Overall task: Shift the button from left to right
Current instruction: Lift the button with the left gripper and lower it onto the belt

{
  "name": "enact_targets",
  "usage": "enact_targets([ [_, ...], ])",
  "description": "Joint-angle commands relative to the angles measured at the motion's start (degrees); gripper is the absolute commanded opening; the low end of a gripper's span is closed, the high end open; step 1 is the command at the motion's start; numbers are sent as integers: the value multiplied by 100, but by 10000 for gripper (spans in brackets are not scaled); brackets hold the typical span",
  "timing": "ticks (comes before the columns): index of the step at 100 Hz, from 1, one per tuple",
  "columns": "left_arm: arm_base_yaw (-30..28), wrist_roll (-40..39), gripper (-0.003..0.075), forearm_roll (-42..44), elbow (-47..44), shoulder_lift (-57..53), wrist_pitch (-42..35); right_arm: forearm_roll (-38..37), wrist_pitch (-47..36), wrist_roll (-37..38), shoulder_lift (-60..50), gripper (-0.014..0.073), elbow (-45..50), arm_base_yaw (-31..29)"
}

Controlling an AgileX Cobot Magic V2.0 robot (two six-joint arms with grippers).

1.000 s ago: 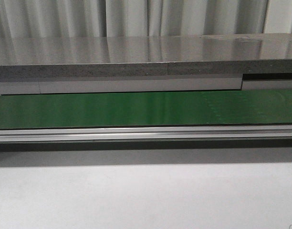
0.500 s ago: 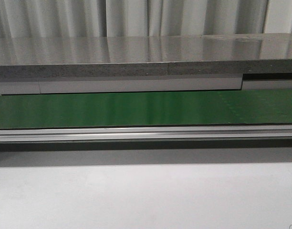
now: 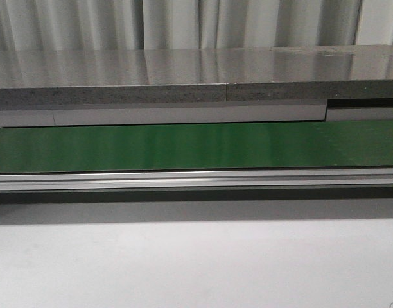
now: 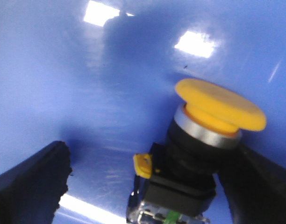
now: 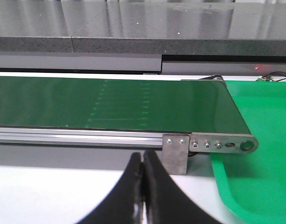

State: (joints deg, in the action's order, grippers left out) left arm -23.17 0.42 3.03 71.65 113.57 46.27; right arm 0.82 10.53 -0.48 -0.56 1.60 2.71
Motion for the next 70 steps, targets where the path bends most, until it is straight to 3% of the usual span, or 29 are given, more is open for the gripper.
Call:
enact_targets([
  [1, 11, -42, 508, -63, 86, -149, -22, -52, -434, -16, -122, -67, -86, -35],
  [18, 11, -42, 165, -84, 86, -211, -32, -52, -434, -16, -122, -67, -86, -35],
  [32, 11, -42, -13, -84, 86, -334, -21, -52, -434, -16, -122, -67, -86, -35],
  [70, 11, -12, -20, -489, 259, -1343, -92, -52, -434, -16, -122, -67, -86, -35],
])
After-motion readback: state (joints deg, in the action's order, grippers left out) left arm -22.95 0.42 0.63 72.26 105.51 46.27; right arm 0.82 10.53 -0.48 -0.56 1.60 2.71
